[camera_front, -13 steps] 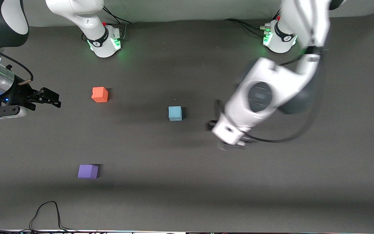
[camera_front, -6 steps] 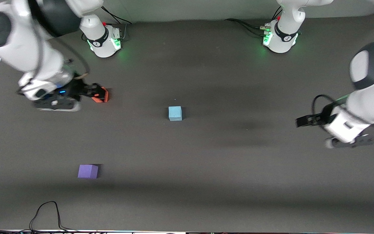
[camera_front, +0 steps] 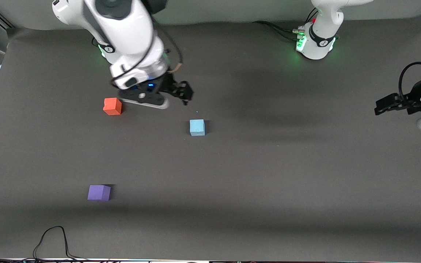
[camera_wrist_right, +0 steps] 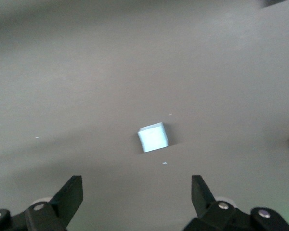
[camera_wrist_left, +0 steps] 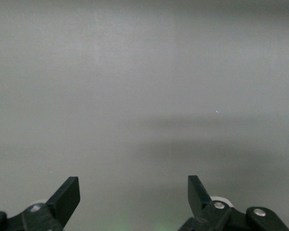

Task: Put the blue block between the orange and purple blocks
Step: 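Lower the right gripper onto the blue block and close it, then lift the blue block with the right gripper, then carry the blue block with the right gripper toward the orange block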

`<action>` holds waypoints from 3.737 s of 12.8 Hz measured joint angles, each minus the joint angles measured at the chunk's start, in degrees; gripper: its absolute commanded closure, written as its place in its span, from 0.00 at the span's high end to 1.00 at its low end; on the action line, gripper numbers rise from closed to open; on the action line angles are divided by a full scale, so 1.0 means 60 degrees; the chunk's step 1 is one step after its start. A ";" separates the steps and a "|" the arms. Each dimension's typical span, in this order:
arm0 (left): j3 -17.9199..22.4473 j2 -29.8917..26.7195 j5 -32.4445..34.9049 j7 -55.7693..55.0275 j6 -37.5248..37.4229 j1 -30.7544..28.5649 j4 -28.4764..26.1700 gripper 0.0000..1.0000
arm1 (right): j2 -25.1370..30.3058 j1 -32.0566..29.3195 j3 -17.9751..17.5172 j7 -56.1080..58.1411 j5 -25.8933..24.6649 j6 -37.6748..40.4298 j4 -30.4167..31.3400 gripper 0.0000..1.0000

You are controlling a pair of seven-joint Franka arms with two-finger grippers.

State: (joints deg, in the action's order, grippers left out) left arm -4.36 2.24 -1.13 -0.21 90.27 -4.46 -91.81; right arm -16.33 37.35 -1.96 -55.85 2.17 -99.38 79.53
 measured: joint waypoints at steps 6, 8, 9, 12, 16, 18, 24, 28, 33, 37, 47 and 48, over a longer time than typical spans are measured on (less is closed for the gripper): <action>0.0018 -0.0417 0.0002 0.0084 -0.0144 0.0101 0.0011 1.00 | -0.1203 0.0371 0.0042 0.0700 -0.0006 -0.1014 0.0777 1.00; 0.0672 -0.0459 0.0014 0.0098 -0.0218 0.0769 0.0029 1.00 | -0.1241 0.0374 0.0046 0.0817 -0.0010 -0.2885 0.2363 1.00; 0.0921 -0.0460 0.0042 0.0103 -0.0262 0.1037 0.0038 1.00 | -0.1289 0.0390 0.0043 0.0849 -0.0010 -0.3774 0.3085 1.00; 0.1014 -0.0459 0.0077 0.0104 -0.0286 0.1187 0.0042 1.00 | -0.1508 0.0598 0.0035 0.0878 -0.0016 -0.6107 0.4811 1.00; 0.1011 -0.0456 0.0173 0.0123 -0.0246 0.1222 0.0042 1.00 | -0.1999 0.0831 0.0037 0.0879 -0.0260 -0.6865 0.5200 1.00; 0.1010 -0.0450 0.0262 0.0131 -0.0174 0.1237 0.0040 1.00 | -0.2275 0.0831 0.0060 0.0888 -0.0442 -0.7398 0.5312 1.00; 0.1012 -0.0432 0.0323 0.0501 -0.0164 0.1250 0.0037 1.00 | -0.2822 0.0830 0.0119 0.0937 -0.0481 -0.8367 0.5422 0.60; 0.1012 -0.0430 0.0325 0.0539 -0.0169 0.1249 0.0034 1.00 | -0.2762 0.0829 0.0139 0.0986 -0.0485 -0.8367 0.5347 0.47; 0.1012 -0.0422 0.0323 0.0556 -0.0230 0.1250 0.0021 1.00 | -0.1336 0.0705 0.1010 0.2312 -0.0487 -0.5216 0.4066 0.47; 0.1011 -0.0378 0.0321 0.0564 -0.0259 0.1254 0.0019 1.00 | -0.0011 -0.0210 0.1151 0.3229 -0.0052 -0.1297 0.1419 0.47; 0.1013 -0.0351 0.0321 0.0614 -0.0261 0.1256 0.0025 1.00 | 0.0299 -0.2064 0.1497 0.4448 0.0386 0.1305 -0.0798 0.48; 0.1013 -0.0351 0.0321 0.0615 -0.0261 0.1256 0.0027 1.00 | 0.0300 -0.2295 0.1402 0.4468 0.0383 0.1366 -0.0746 0.48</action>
State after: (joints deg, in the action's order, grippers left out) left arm 1.72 0.13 0.80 3.48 88.70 3.08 -91.65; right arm -14.53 23.58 6.45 -29.04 4.47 -91.19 75.06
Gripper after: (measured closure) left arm 0.000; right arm 0.405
